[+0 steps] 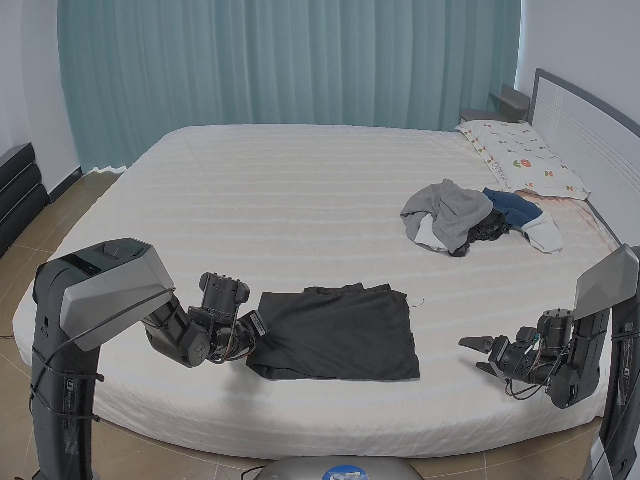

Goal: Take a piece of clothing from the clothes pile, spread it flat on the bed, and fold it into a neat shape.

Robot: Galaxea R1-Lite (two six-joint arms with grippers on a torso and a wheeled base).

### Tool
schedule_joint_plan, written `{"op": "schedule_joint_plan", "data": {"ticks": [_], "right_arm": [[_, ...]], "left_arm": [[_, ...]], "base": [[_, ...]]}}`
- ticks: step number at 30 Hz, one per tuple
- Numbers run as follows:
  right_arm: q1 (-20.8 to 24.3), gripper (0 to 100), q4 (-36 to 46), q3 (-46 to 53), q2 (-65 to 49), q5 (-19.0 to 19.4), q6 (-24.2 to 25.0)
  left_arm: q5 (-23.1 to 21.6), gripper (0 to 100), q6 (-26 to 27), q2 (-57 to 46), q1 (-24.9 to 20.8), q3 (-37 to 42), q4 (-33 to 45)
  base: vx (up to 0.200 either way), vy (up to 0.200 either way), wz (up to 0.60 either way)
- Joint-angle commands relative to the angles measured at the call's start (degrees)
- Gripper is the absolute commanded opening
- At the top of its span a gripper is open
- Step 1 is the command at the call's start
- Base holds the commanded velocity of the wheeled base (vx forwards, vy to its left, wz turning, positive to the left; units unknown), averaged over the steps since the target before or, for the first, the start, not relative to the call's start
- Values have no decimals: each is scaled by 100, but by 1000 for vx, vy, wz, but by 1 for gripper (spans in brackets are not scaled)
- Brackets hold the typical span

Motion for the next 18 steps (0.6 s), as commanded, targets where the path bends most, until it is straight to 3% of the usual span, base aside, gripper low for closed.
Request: {"op": "schedule_joint_plan", "data": {"ticks": [1,5,10,15,18], "right_arm": [[42,100,-56,-18,-41,-15,16],[270,100,-64,-35,-103,-41,95],[842,100,-56,-211,-50,-577,517],[982,100,-56,-369,12,-1008,807],[1026,100,-64,-378,12,-1034,904]], "left_arm": [[7,0,0,-4,-1,15,-7],[7,0,0,5,-1,33,-7],[15,0,0,-4,-1,50,-7],[15,0,0,5,-10,68,-16],[15,0,0,5,-19,68,-25]], "base": [[0,200,0],[0,200,0],[0,200,0],[0,200,0],[0,200,0]]}}
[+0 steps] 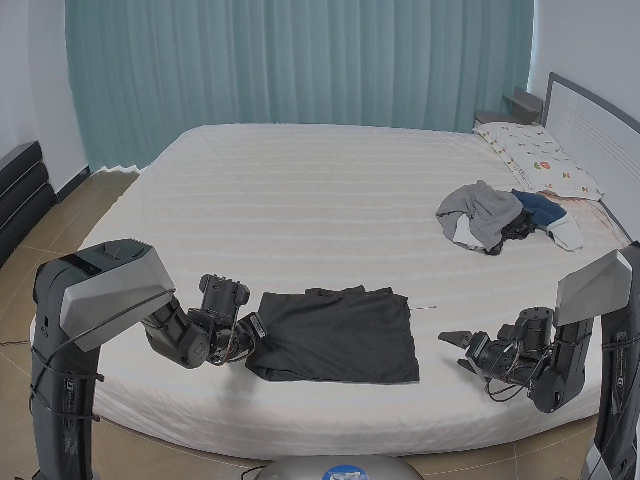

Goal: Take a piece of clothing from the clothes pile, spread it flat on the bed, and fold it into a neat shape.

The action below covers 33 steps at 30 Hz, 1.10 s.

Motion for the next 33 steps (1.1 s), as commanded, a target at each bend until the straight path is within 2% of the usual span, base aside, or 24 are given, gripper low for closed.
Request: {"op": "schedule_joint_plan", "data": {"ticks": [1,15,30,31,33], "right_arm": [[92,100,-61,-58,37,-21,31],[101,100,-69,-50,63,-30,31],[101,100,-69,-15,63,-30,13],[101,100,-69,-15,63,-30,13],[101,100,-69,-15,63,-30,13]], "left_arm": [[2,0,-2,2,-10,7,-9],[292,0,-11,-15,-80,121,0],[292,0,-134,-130,-168,297,9],[292,100,-134,-130,-168,297,9],[292,100,-134,-130,-186,297,17]], "base": [[0,200,0],[0,200,0],[0,0,0],[0,0,0],[0,0,0]]}}
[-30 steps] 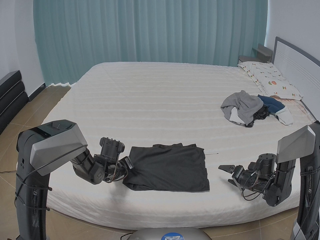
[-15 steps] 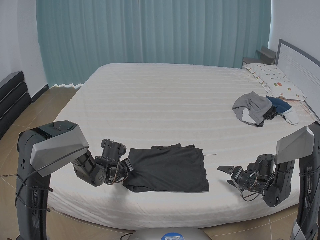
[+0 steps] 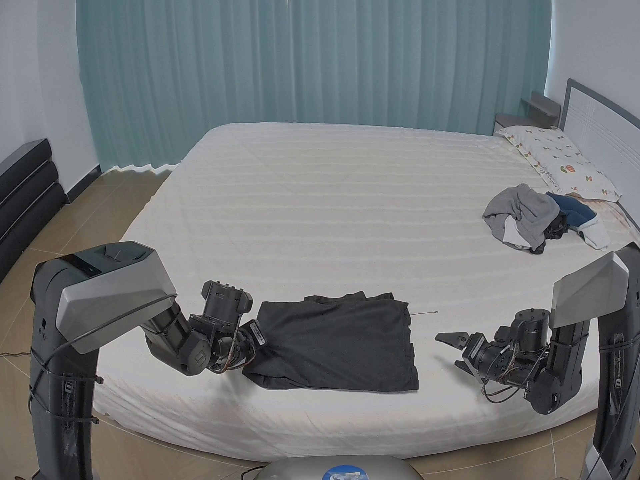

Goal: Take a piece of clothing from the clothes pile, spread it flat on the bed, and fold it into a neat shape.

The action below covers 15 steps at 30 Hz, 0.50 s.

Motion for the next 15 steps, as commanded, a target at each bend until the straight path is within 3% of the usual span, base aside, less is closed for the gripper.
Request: {"op": "schedule_joint_plan", "data": {"ticks": [1,15], "right_arm": [[4,100,-67,0,14,2,0],[4,100,-67,26,-13,-7,0]], "left_arm": [[-1,100,-3,-16,-30,11,6],[-36,100,-47,-482,111,354,6]], "base": [[0,0,0],[0,0,0]]}}
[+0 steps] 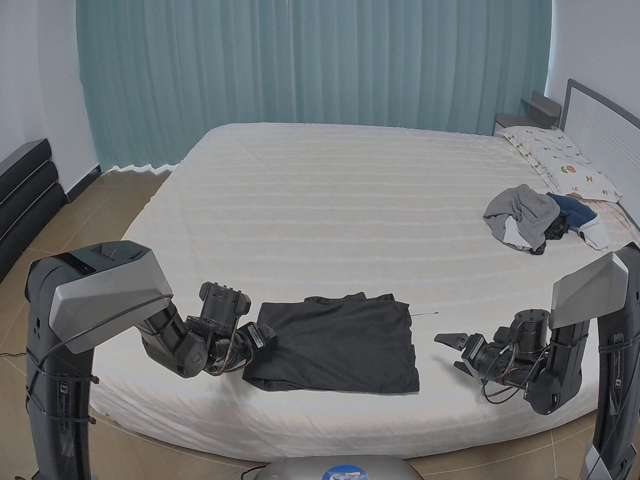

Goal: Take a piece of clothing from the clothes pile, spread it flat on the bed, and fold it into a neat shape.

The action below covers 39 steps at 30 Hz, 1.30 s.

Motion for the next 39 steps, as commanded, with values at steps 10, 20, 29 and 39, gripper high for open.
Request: {"op": "schedule_joint_plan", "data": {"ticks": [10,20,29,39], "right_arm": [[232,100,-61,192,-109,-438,-571],[601,100,-61,1237,-2263,-1484,-1617],[408,100,440,2072,-5260,-2090,-3384],[197,100,3736,1589,-8793,-2319,-4579]], "left_arm": [[201,100,-33,-918,99,715,-111],[773,100,415,-3150,161,2297,-700],[1212,100,1636,-6200,152,3334,-647],[2021,100,3377,-8837,152,3554,346]], "base": [[0,0,0],[0,0,0],[0,0,0],[0,0,0]]}}
